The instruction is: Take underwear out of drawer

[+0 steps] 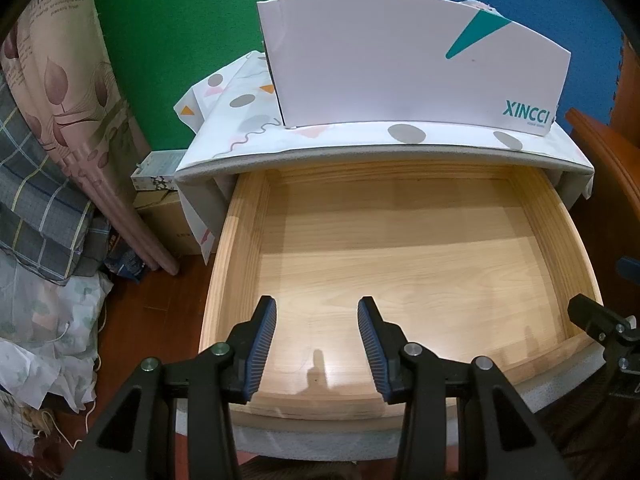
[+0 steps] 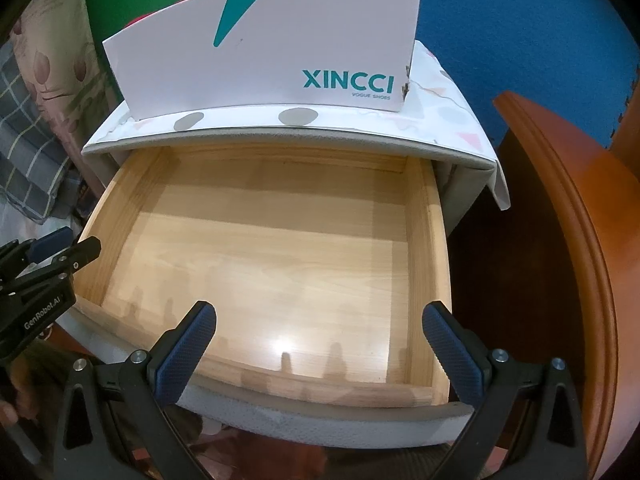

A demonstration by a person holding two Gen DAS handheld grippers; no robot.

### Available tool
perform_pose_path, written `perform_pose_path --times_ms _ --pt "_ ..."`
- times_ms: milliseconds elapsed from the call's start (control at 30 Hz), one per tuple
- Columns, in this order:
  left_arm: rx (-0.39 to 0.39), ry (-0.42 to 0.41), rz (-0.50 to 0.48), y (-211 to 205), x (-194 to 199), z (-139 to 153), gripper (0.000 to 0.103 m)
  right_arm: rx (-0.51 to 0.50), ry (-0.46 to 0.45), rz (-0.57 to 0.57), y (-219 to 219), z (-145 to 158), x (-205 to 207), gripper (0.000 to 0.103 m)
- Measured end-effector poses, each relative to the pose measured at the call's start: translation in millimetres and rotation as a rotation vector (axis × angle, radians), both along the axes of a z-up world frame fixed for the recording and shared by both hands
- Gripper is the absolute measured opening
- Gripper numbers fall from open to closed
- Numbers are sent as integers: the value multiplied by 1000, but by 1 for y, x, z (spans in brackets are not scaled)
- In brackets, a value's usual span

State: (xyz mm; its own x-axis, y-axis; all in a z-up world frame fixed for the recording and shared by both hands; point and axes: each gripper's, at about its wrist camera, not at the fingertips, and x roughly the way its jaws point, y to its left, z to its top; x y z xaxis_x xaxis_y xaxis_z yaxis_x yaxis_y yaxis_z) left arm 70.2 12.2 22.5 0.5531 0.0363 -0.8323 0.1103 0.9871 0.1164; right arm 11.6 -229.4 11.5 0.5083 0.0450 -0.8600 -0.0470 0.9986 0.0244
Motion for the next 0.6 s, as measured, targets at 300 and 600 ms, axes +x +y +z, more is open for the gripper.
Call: perform_pose_path --times_ms 300,600 --pt "1 -1 0 -1 0 0 43 -14 8 1 1 -2 0 102" --pt "-2 0 -1 -1 0 0 43 -18 13 3 2 -4 1 102"
